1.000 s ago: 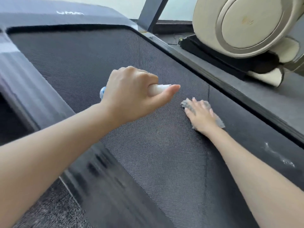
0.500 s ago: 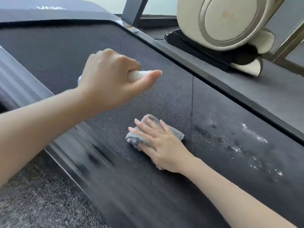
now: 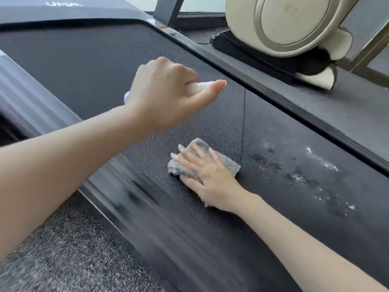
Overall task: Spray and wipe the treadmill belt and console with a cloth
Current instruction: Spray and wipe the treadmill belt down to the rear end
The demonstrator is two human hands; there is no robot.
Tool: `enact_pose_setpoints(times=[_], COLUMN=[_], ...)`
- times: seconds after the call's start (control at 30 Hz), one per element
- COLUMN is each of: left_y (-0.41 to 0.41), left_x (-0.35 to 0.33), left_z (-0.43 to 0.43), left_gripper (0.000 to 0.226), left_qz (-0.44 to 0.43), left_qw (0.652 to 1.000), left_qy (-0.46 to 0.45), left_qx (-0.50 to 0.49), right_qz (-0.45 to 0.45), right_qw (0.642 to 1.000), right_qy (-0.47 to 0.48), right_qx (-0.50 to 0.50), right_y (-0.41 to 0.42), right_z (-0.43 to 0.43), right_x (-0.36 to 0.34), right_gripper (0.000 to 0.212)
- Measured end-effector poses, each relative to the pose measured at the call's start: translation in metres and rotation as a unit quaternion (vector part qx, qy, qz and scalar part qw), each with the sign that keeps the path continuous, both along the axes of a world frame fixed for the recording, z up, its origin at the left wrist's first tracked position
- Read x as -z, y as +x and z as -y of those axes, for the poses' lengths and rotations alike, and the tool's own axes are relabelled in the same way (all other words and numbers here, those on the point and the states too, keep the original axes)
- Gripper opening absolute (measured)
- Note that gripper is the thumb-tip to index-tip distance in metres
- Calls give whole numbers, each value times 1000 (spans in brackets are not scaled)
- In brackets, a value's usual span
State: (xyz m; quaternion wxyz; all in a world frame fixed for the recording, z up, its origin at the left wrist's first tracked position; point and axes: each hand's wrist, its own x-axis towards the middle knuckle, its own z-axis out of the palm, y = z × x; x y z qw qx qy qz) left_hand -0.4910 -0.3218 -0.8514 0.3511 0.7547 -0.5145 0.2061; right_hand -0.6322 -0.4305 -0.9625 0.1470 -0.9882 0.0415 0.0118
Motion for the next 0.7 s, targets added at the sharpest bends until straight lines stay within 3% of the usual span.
enact_pose_setpoints(times=[0.1,0.37,0.7], left_y=[-4,-13,-29], left_x=[3,8,-18], left_z=[4,11,0], left_gripper=[65,64,65], left_qz=[1,-14,27], left_qw=[1000,1000,993], left_qy=[8,22,51], left_qx=[2,-9,-99], right_qz=[-10,29,2], right_qw=[999,999,997], right_qy=[-6,-36,-42], right_qx=[-38,9,61], right_y=[-30,-53,46], right_z=[-14,2,30], right_x=[2,10,9], right_gripper=[53,58,52])
